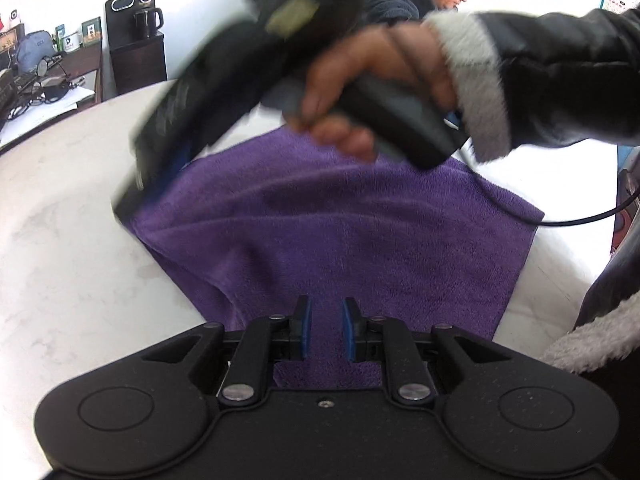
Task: Fold towel
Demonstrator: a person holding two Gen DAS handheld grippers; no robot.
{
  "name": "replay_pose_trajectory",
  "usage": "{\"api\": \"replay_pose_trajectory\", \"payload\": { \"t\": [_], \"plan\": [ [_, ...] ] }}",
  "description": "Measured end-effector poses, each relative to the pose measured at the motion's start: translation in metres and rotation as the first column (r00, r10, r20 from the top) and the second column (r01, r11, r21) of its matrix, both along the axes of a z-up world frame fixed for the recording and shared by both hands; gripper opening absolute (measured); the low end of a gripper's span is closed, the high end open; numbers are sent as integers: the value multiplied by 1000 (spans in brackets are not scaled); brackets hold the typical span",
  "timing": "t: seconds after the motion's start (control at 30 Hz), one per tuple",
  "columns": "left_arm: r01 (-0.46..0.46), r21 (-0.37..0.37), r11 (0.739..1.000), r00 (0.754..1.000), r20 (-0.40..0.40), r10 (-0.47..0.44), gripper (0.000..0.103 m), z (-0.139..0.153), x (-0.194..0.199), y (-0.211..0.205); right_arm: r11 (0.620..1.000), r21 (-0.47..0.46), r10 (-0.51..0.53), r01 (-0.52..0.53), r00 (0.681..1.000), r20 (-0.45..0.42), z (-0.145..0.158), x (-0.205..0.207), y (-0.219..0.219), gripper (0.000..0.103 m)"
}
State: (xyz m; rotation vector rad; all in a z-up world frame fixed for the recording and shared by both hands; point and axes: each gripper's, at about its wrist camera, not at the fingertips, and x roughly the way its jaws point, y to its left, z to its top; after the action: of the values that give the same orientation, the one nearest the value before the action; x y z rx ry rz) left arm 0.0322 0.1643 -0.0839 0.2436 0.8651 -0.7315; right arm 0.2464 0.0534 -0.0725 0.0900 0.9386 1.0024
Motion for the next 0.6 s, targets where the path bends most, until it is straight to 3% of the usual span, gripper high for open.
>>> {"api": "replay_pose_trajectory", "payload": {
  "t": [0.07, 0.13, 0.23, 0.33, 0.47, 0.6],
  "plan": [
    [-10, 18, 1000, 1000, -11, 10, 15, -4, -2, 2, 999, 12, -32, 32, 999, 41, 16, -6, -15, 33],
    [-25, 44, 999, 999, -28, 26, 15, -9, -2, 1, 997, -23, -68, 70, 994, 83, 26, -15, -36, 35],
    [-47, 21, 999, 998, -39, 47, 16, -12, -5, 7, 985, -111, -115, 129, 986, 125, 30, -26, -66, 35],
    [-58, 12, 998, 997, -44, 58, 16, -13, -6, 9, 948, -252, -159, 197, 973, 165, 24, -41, -101, 35],
    [-63, 23, 998, 997, -47, 64, 16, -12, -10, 10, 869, -430, -165, 245, 963, 215, 3, -59, -130, 35],
    [-68, 43, 997, 996, -54, 71, 16, -11, -16, 12, 830, -492, -167, 263, 959, 230, -10, -72, -140, 35]
  ]
}}
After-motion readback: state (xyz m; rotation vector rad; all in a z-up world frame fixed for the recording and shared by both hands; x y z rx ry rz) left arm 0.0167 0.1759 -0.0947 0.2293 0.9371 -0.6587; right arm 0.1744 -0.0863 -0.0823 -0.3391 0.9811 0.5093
